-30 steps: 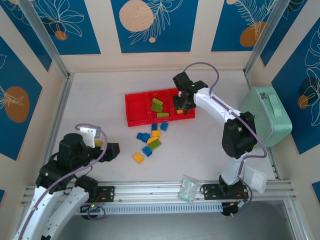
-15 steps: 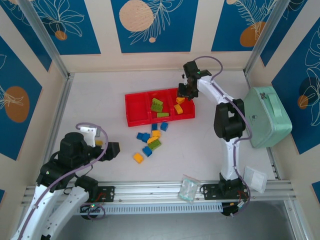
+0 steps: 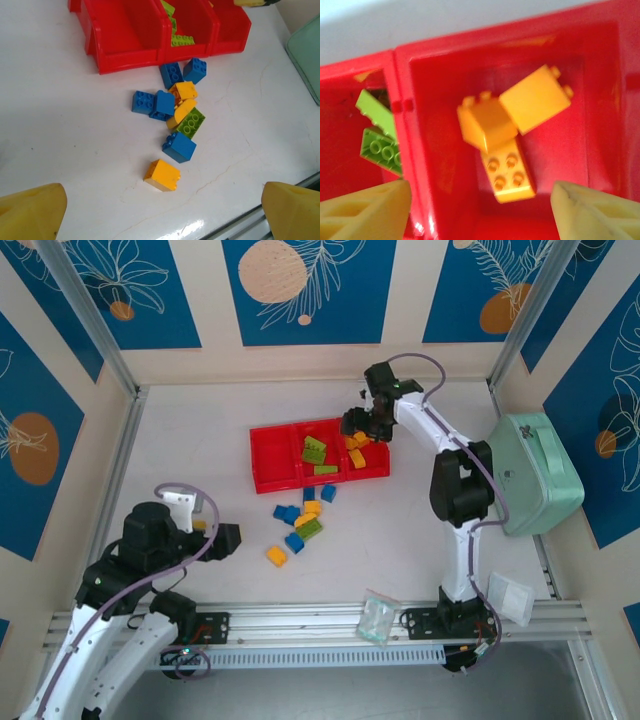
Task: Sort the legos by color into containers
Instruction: Place the lego in the container, then pick up the lego from the middle-left of the table.
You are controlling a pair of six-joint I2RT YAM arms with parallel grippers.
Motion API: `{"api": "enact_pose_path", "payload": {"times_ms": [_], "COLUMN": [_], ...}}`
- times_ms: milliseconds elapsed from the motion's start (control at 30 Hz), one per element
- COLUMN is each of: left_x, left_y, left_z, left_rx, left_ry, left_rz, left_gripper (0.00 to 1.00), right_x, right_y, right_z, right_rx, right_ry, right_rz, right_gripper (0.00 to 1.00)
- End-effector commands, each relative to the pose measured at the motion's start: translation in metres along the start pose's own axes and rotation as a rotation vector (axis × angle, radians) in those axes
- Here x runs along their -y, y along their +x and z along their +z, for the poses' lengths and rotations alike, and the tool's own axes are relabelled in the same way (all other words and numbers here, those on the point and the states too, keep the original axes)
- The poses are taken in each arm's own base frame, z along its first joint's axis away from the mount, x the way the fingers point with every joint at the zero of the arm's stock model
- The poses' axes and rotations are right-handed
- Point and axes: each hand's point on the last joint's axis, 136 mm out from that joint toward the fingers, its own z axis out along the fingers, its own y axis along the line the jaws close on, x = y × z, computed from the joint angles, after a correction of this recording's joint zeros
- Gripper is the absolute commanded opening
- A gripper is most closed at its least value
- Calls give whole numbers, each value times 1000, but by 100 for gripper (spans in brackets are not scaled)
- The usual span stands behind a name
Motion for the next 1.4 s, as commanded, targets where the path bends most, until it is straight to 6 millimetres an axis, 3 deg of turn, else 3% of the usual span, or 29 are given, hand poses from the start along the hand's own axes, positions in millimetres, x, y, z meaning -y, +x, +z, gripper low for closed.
{"api": "enact_pose_path", "payload": {"times_ms": [0, 67, 100, 133, 333, 467, 600, 933, 1100, 1367], "left_x": [6, 2, 0, -2, -10, -12, -18, -14, -5, 16], "left_y": [2, 7, 9, 12, 47, 82, 104, 86, 87, 99], "left_z": [9, 16, 20, 24, 53, 79, 93, 103, 115, 144], "left_rx": [-65, -126, -159, -191, -379, -447, -443, -225, -267, -366], "left_ry": [23, -6, -19, -36, -165, -277, -385, -476, -523, -519], "left_rz": [3, -19, -33, -50, -135, -190, -383, -643, -674, -695], "left_gripper": [99, 99, 99, 99, 99, 93, 91, 89, 89, 86], "right_x": [-29, -27, -21, -16, 28, 28, 28, 21, 20, 18], "right_y": [20, 36, 47, 55, 104, 115, 122, 140, 146, 162], "right_z": [-43, -53, -59, -63, -81, -92, -92, -89, -93, -82], "right_rx": [41, 70, 87, 93, 100, 116, 109, 46, 40, -32], "right_ry": [-78, -77, -73, -71, -42, -85, -107, -185, -206, -245], "right_rz": [-66, -83, -80, -78, -42, -30, -9, 34, 45, 40], "right_gripper": [82, 86, 96, 99, 99, 99, 100, 98, 98, 97]}}
